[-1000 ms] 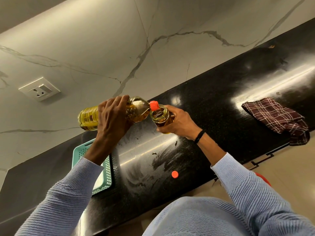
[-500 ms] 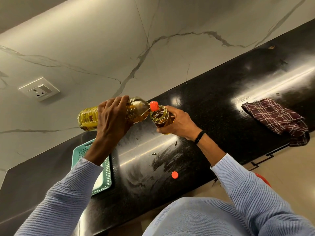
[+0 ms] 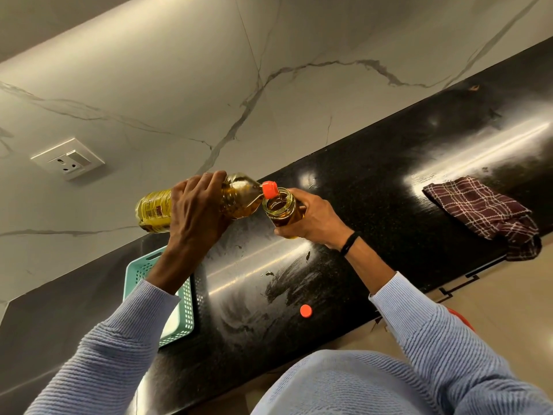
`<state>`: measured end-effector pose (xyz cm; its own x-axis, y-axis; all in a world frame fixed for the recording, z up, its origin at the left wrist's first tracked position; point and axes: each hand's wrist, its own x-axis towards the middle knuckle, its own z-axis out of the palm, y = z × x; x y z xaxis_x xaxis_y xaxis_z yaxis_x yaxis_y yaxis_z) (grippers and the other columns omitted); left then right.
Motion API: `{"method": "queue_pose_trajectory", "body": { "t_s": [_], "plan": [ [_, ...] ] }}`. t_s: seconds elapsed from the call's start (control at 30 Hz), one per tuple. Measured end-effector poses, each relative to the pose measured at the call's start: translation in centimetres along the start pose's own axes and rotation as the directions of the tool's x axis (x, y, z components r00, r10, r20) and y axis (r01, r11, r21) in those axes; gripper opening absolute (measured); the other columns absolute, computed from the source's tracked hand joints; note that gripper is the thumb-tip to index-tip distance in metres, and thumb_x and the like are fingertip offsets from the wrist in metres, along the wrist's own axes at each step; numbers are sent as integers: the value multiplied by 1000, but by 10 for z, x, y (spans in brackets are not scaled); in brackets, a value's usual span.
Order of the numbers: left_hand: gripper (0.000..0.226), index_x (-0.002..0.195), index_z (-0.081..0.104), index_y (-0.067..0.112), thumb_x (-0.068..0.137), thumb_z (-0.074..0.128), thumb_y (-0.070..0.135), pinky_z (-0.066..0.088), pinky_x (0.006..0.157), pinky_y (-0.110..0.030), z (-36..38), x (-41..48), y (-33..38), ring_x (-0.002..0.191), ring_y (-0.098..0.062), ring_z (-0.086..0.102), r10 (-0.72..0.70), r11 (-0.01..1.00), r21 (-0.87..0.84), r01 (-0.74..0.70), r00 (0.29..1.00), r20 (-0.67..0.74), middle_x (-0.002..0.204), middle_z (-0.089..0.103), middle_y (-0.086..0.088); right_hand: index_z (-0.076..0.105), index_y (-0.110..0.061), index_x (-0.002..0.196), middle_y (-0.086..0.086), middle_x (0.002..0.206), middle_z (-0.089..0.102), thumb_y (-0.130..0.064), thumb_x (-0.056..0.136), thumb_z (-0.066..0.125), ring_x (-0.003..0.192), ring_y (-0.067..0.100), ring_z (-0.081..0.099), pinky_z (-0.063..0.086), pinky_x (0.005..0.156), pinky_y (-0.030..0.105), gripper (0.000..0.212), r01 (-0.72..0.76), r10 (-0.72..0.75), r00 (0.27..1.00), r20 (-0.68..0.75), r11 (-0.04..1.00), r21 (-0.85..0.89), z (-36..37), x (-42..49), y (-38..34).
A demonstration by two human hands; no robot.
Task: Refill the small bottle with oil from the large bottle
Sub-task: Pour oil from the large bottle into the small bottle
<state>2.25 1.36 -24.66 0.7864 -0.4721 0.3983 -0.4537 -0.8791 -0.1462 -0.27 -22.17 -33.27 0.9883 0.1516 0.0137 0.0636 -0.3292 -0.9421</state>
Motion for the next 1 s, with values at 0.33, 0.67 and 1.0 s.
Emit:
{"method": "queue_pose_trajectory", "body": {
  "t_s": [0.33,0.67,1.0],
  "plan": [
    [79,124,53,9,61,92,35,43,89,-48,1,-1,-1,101,-35,62,7,1000,8,-7,1000,-4,115,65,-15,53,-28,133,-12,119,64,-30,68,90,107,3,57,40,77,3,74,6,-6,1000,-10,1000,-8,0,0,0],
    [80,124,53,8,60,93,34,44,90,-51,1,-1,-1,100,-37,62,2,1000,9,-2,1000,-2,114,65,-16,53,-29,133,-18,112,60,-29,69,89,105,0,54,39,73,1,73,7,-7,1000,-4,1000,-15,1,-1,2],
    [78,123,53,9,61,93,34,43,90,-51,1,0,0,101,-37,62,3,1000,9,-3,1000,-5,113,65,-16,53,-30,133,-17,114,61,-30,68,90,108,4,56,40,78,4,74,3,-3,1000,-11,1000,-2,2,0,6]
  ]
}}
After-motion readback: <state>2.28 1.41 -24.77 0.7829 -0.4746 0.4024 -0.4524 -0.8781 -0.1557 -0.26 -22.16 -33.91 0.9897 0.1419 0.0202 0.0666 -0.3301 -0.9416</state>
